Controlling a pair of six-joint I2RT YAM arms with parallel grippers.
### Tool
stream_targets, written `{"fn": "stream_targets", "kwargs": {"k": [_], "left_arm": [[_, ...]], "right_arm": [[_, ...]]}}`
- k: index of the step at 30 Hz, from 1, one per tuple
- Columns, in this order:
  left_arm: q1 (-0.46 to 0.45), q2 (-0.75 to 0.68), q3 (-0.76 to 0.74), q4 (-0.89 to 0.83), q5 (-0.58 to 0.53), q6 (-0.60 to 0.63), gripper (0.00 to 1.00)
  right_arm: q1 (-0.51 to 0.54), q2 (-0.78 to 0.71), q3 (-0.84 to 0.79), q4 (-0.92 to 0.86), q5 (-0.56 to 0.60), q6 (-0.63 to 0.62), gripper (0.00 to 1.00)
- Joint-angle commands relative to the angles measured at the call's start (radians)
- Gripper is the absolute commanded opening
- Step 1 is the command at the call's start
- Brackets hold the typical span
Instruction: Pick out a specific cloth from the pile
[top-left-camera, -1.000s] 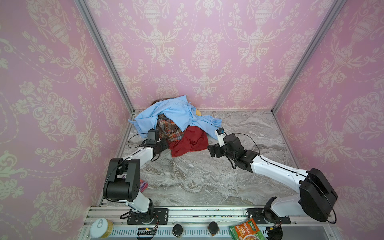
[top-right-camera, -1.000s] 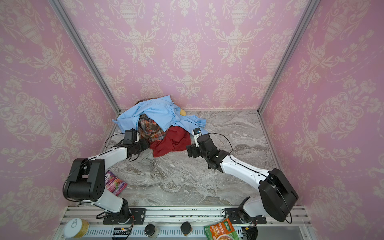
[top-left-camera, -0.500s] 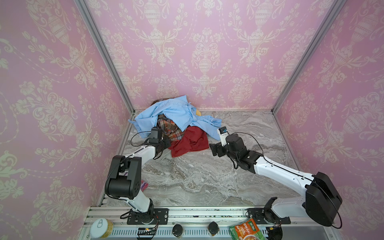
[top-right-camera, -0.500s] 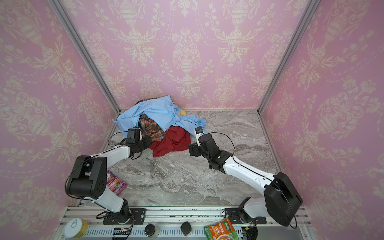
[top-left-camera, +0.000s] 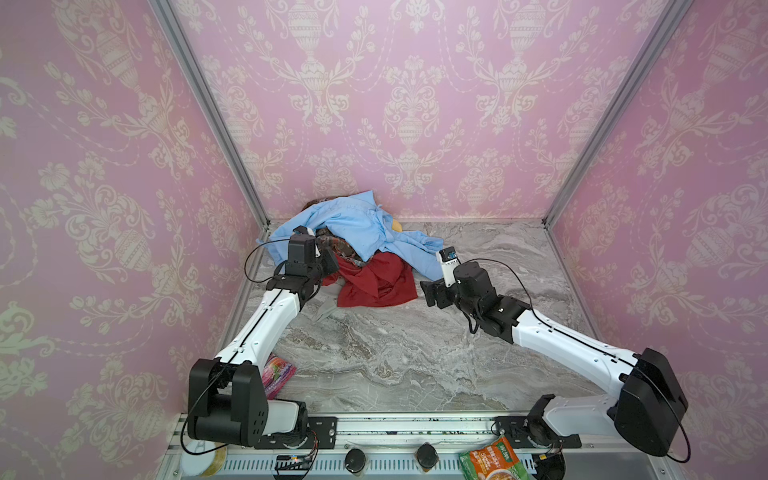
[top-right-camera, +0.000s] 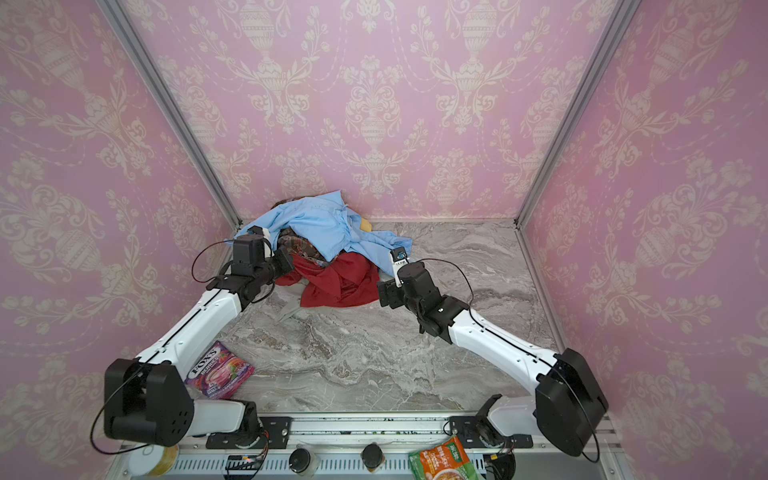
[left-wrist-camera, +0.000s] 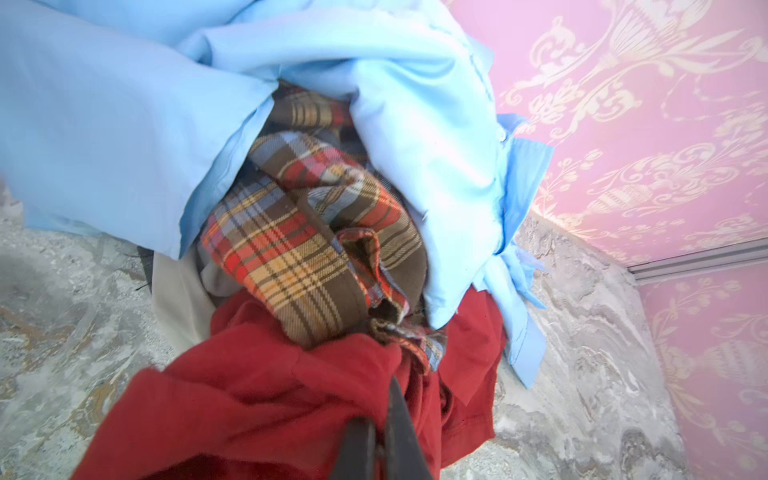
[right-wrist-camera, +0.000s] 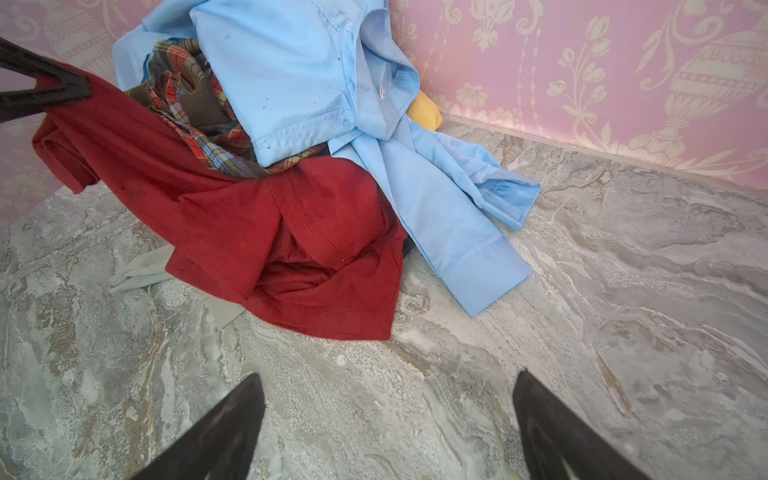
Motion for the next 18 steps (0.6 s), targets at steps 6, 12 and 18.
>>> {"fn": "stream_targets", "kwargs": {"k": [6, 12, 18], "left_arm": [[-0.025, 0.018, 0.221, -0.028, 0.007, -0.048, 0.0], [-0.033, 0.056, 0.37, -0.036, 0.029, -0.048, 0.0], [-0.071, 0.11, 0.542, -0.068, 0.046, -0.036, 0.0]], "right_arm": [[-0.028, 0.013, 0.075, -0.031, -0.024, 0.012, 0.95], [-0.037, 0.012, 0.098, -0.038, -0.035, 0.011, 0.95], [-0.041, 0.012, 0.114, -0.01, -0.076, 0.0, 0.97]]}}
